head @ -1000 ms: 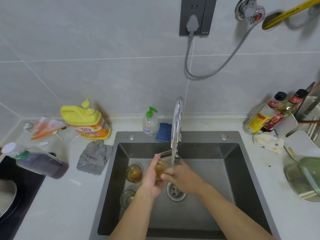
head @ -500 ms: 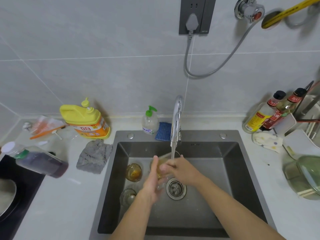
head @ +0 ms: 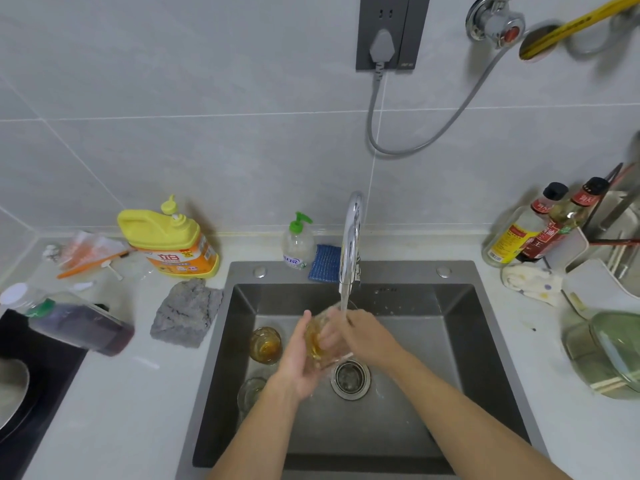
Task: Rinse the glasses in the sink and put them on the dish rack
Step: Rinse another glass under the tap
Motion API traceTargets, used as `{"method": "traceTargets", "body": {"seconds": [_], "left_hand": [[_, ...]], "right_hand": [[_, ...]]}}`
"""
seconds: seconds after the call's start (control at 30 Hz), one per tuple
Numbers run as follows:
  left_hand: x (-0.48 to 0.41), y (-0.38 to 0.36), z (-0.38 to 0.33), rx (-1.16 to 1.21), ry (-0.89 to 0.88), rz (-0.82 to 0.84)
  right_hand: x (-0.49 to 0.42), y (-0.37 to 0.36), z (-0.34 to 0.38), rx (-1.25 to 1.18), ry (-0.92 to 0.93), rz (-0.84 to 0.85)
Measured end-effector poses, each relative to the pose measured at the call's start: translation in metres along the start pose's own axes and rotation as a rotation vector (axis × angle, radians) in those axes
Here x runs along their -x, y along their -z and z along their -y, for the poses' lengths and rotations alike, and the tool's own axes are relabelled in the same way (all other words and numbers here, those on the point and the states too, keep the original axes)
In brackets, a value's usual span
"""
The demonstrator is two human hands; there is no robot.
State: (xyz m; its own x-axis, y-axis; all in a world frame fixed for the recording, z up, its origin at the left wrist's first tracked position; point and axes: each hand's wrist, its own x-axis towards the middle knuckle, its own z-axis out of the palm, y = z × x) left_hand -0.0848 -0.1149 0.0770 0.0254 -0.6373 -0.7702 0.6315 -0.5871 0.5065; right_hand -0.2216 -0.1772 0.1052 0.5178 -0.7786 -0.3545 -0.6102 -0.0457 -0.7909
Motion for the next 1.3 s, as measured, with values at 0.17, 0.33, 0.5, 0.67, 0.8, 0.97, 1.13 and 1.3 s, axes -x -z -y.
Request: {"method": "traceTargets", "body": {"seconds": [0.17, 0.33, 0.5, 0.67, 0.8, 0.97, 1.13, 1.3], "left_hand": [[0.003, 0.002, -0.003, 0.113, -0.047, 0.023], [-0.004, 0.004, -0.005, 0.196, 0.016, 0.049], [-0.005, -0.001, 0.01, 0.275, -0.042, 0.077], [-0.007, -0.001, -0.003, 0.265, -0.067, -0.033], [-0.008, -0.002, -0.008, 0.231, 0.01, -0.063], [0.001, -0.012, 0.01, 0.179, -0.043, -0.044], [-0.001, -0.004, 0.0, 0.163, -0.02, -0.043], [-0.005, -0.007, 0.006, 0.208, -0.084, -0.014]], "right_hand": [[0.006, 0.008, -0.001, -0.119, -0.063, 0.131], [0.016, 0.011, -0.014, 0.199, 0.072, 0.07], [0.0, 0.003, 0.006, -0.173, -0.301, -0.159], [0.02, 0.003, -0.001, -0.212, -0.065, 0.083], [0.014, 0.002, -0.024, 0.308, 0.146, 0.097], [-0.006, -0.008, -0.005, -0.071, -0.056, -0.066], [0.006, 0.004, -0.026, 0.297, 0.17, 0.174], [-0.006, -0.012, -0.026, -0.06, 0.116, 0.1]]}}
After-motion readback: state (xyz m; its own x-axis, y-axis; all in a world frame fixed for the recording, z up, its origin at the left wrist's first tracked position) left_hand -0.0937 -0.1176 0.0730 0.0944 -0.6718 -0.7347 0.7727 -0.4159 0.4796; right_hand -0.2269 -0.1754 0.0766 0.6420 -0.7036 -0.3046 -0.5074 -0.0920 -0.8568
